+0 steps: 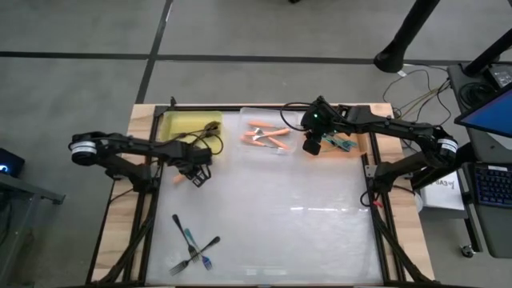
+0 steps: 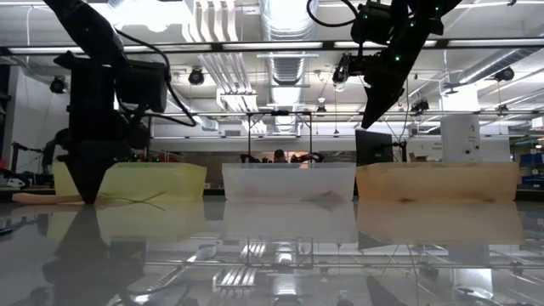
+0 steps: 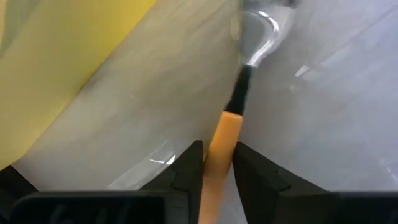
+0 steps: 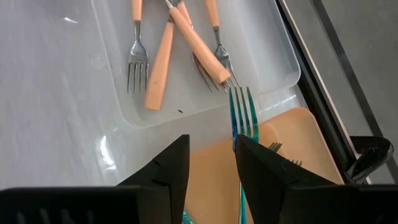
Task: Sort silverware by color (type)
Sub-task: Put the orange fork into the transparent bin, then put the black fork into the yellow bin
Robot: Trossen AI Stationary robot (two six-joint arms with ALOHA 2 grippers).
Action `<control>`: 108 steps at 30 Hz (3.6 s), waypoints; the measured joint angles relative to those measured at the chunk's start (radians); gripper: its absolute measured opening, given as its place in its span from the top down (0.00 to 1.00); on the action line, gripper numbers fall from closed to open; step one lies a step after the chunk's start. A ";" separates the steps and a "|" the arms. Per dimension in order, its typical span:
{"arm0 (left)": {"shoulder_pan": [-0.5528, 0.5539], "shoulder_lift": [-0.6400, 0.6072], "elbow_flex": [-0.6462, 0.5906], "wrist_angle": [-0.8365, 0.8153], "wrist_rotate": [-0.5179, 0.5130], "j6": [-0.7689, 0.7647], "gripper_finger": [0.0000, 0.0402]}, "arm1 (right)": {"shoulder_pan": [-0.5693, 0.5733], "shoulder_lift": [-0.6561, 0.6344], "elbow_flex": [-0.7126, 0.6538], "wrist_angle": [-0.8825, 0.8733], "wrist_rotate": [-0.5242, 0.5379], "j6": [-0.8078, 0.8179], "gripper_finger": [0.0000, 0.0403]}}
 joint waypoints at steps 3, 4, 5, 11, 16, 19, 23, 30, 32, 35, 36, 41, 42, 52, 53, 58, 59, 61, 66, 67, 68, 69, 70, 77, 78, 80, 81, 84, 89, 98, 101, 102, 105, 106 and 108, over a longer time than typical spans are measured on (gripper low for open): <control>0.000 0.009 0.017 -0.015 0.005 0.001 0.91 | 0.000 0.000 0.000 0.000 0.000 0.000 0.70; 0.000 0.008 0.025 -0.020 0.006 0.001 0.93 | 0.000 0.000 0.000 0.000 0.000 0.000 0.70; 0.001 0.003 0.031 -0.025 0.007 0.001 0.94 | 0.000 0.000 0.000 0.000 0.000 0.000 0.70; 0.000 -0.016 0.103 -0.015 0.027 -0.005 0.94 | 0.000 0.000 0.000 0.000 0.000 0.000 0.70; -0.006 -0.015 0.184 -0.025 0.076 0.010 0.94 | 0.000 0.000 0.000 0.000 0.000 0.000 0.70; -0.009 -0.014 0.251 -0.035 0.077 0.040 0.94 | 0.000 0.000 0.000 0.000 0.000 0.000 0.70; -0.010 -0.013 0.368 -0.024 0.075 0.112 0.94 | 0.000 0.000 0.000 0.000 0.000 0.000 0.70; -0.008 -0.013 0.580 0.073 -0.049 0.280 0.94 | 0.000 0.000 0.000 0.000 0.000 0.000 0.70; -0.005 -0.004 0.633 0.089 -0.091 0.330 0.94 | 0.000 0.000 0.000 0.000 0.000 0.000 0.70; -0.002 0.024 0.695 0.092 -0.161 0.390 0.94 | 0.000 0.000 0.000 0.000 0.000 0.000 0.70; 0.001 0.038 0.712 0.100 -0.176 0.405 0.94 | 0.000 0.000 0.000 0.000 0.000 0.000 0.70; 0.026 0.141 0.775 0.171 -0.182 0.480 0.94 | 0.000 0.000 0.000 0.000 0.000 0.000 0.70; 0.030 0.168 0.788 0.175 -0.180 0.496 0.94 | 0.000 0.000 0.000 0.000 0.000 0.000 0.70; 0.098 0.435 0.949 0.183 -0.162 0.586 0.94 | 0.000 0.000 0.000 0.000 0.000 0.000 0.70; 0.105 0.456 0.959 0.182 -0.154 0.586 0.94 | 0.000 0.000 0.000 0.000 0.000 0.000 0.70; 0.124 0.514 0.967 0.190 -0.126 0.584 0.94 | 0.000 0.000 0.000 0.000 0.000 0.000 0.70; 0.126 0.523 0.966 0.192 -0.126 0.578 0.94 | 0.000 0.000 0.000 0.000 0.000 0.000 0.70; 0.128 0.536 0.966 0.199 -0.126 0.573 0.94 | 0.000 0.000 0.000 0.000 0.000 0.000 0.70; 0.129 0.557 0.965 0.211 -0.110 0.559 0.93 | 0.000 0.000 0.000 0.000 0.000 0.000 0.70; 0.128 0.559 0.965 0.210 -0.109 0.555 0.93 | 0.000 0.000 0.000 0.000 0.000 0.000 0.70; 0.127 0.562 0.965 0.210 -0.108 0.551 0.93 | 0.000 0.000 0.000 0.000 0.000 0.000 0.70; 0.127 0.565 0.965 0.207 -0.108 0.551 0.93 | 0.000 0.000 0.000 0.000 0.000 0.000 0.70; 0.128 0.568 0.965 0.204 -0.108 0.551 0.93 | 0.000 0.000 0.000 0.000 0.000 0.000 0.70; 0.129 0.603 0.964 0.204 -0.053 0.526 0.93 | 0.000 0.000 0.000 0.000 0.000 0.000 0.70; 0.129 0.606 0.963 0.203 -0.041 0.525 0.93 | 0.000 0.000 0.000 0.000 0.000 0.000 0.70; 0.128 0.611 0.963 0.208 -0.038 0.525 0.92 | 0.000 0.000 0.000 0.000 0.000 0.000 0.70; 0.127 0.611 0.963 0.211 -0.037 0.525 0.91 | 0.000 0.000 0.000 0.000 0.000 0.000 0.70; 0.128 0.611 0.963 0.211 -0.037 0.530 0.86 | 0.000 0.000 0.000 0.000 0.000 0.000 0.70; 0.128 0.610 0.963 0.207 -0.037 0.532 0.76 | 0.000 0.000 0.000 0.000 0.000 0.000 0.70; 0.128 0.609 0.963 0.200 -0.032 0.539 0.65 | 0.000 0.000 0.000 0.000 0.000 0.000 0.70; 0.123 0.595 0.964 0.175 -0.025 0.558 0.64 | 0.000 0.000 0.000 0.000 0.000 0.000 0.70; 0.119 0.586 0.964 0.174 -0.020 0.562 0.64 | 0.000 0.000 0.000 0.000 0.000 0.000 0.70; 0.102 0.546 0.964 0.164 -0.013 0.564 0.64 | 0.000 0.000 0.000 0.000 0.000 0.000 0.70; 0.093 0.532 0.964 0.158 -0.013 0.567 0.64 | 0.000 0.000 0.000 0.000 0.000 0.000 0.70; 0.073 0.499 0.964 0.131 -0.013 0.570 0.64 | 0.000 0.000 0.000 0.000 0.000 0.000 0.70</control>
